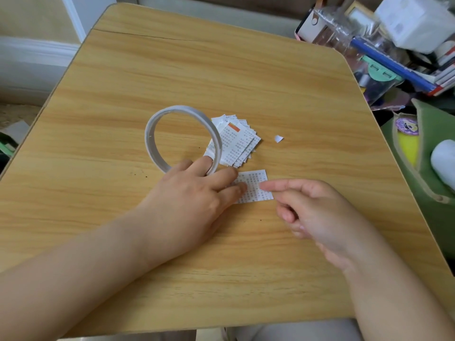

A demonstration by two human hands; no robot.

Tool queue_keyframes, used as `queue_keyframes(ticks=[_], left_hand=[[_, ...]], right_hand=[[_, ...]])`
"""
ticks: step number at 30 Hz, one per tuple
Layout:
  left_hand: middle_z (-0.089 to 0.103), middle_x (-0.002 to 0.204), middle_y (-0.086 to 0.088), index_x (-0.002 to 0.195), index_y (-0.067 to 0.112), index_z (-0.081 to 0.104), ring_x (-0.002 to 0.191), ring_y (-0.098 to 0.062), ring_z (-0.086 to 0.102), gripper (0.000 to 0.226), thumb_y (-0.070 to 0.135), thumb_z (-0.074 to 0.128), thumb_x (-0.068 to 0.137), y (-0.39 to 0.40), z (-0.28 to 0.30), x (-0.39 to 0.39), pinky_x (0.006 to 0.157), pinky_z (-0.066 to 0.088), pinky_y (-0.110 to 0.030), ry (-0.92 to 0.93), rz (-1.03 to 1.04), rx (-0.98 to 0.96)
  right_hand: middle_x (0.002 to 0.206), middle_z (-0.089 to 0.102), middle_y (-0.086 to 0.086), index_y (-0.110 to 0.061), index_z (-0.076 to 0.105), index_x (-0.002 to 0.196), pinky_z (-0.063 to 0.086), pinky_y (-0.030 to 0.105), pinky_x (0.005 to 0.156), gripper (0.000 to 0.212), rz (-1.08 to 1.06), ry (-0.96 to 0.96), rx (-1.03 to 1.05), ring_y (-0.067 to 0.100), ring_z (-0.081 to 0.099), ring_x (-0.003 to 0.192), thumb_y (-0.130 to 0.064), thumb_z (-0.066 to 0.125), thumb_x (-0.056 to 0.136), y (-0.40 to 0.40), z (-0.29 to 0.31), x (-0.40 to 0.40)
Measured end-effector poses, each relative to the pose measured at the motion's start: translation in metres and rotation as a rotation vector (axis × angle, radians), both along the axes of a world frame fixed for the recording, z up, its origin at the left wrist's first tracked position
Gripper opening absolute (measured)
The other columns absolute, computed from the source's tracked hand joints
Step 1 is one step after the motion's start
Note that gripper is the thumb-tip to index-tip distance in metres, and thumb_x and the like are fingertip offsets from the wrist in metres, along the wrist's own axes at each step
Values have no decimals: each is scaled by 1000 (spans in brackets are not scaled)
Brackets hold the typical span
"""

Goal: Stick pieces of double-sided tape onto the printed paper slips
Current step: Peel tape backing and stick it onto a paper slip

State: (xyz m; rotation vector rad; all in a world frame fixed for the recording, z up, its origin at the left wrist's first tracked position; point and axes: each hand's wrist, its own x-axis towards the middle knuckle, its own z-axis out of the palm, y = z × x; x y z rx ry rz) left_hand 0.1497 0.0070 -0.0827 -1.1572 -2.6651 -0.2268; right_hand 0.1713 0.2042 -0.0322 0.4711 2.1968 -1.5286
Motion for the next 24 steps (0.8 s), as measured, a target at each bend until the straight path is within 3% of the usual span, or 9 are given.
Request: queue_keyframes(ticks=[3, 7, 10, 14, 16, 18, 21, 24], left_hand=[[63, 103, -3, 114, 16, 67, 74, -30, 55, 43, 25, 39, 83, 0, -2, 2, 61, 51, -43, -4, 14, 12], [63, 103, -3, 114, 16, 67, 75, -31, 55, 43, 24, 39, 82, -1, -3, 3, 61, 51, -44, -3, 23, 17], [63, 104, -2, 115, 17, 66, 76, -30, 55, 44, 25, 39, 82, -1, -3, 3, 60, 51, -43, 4, 33, 11], [63, 103, -2, 116, 18, 66, 75, -30, 55, 44, 25, 37, 83, 0, -3, 4, 60, 51, -43, 3, 39, 29], [63, 104, -2, 116, 18, 66, 74, -30, 54, 43, 26, 38, 84, 0, -4, 4, 60, 51, -44, -2, 36, 31], [63, 107, -1, 116, 19, 67, 73, -28, 51, 44, 27, 38, 84, -2, -5, 4, 60, 50, -42, 1, 36, 30], [62, 110, 2, 119, 22, 66, 74, -26, 51, 45, 30, 36, 86, -7, -5, 5, 62, 50, -41, -2, 37, 47], [61, 112, 4, 122, 26, 64, 76, -26, 52, 46, 32, 35, 87, -9, -6, 5, 64, 51, -42, -30, 36, 68]], right_hand=[[46, 43, -10, -29, 63, 111, 30, 17, 42, 29, 42, 199, 243, 5, 32, 38, -12, 48, 92, 5, -3, 5], [56, 46, -16, -30, 67, 107, 38, 22, 53, 31, 297, 629, 657, 6, 44, 51, -17, 48, 86, -5, -8, 17], [81, 61, -13, -32, 67, 107, 48, 28, 51, 36, 369, 669, 864, 15, 59, 64, -21, 47, 79, -11, -16, 21], [76, 60, -11, -32, 69, 102, 38, 21, 42, 37, 378, 680, 1011, 18, 59, 56, -25, 43, 76, -13, -21, 22], [76, 58, -11, -33, 69, 103, 40, 23, 45, 39, 362, 672, 991, 18, 58, 58, -24, 43, 77, -12, -25, 22], [74, 50, -13, -33, 69, 108, 44, 28, 54, 40, 303, 656, 837, 11, 50, 59, -20, 45, 79, -8, -29, 20], [71, 39, -13, -35, 71, 109, 35, 18, 68, 39, 239, 618, 599, 5, 44, 70, -13, 48, 86, -2, -35, 15], [73, 40, -12, -38, 71, 106, 33, 17, 79, 40, 212, 602, 562, 9, 43, 83, -17, 45, 85, 1, -35, 14]])
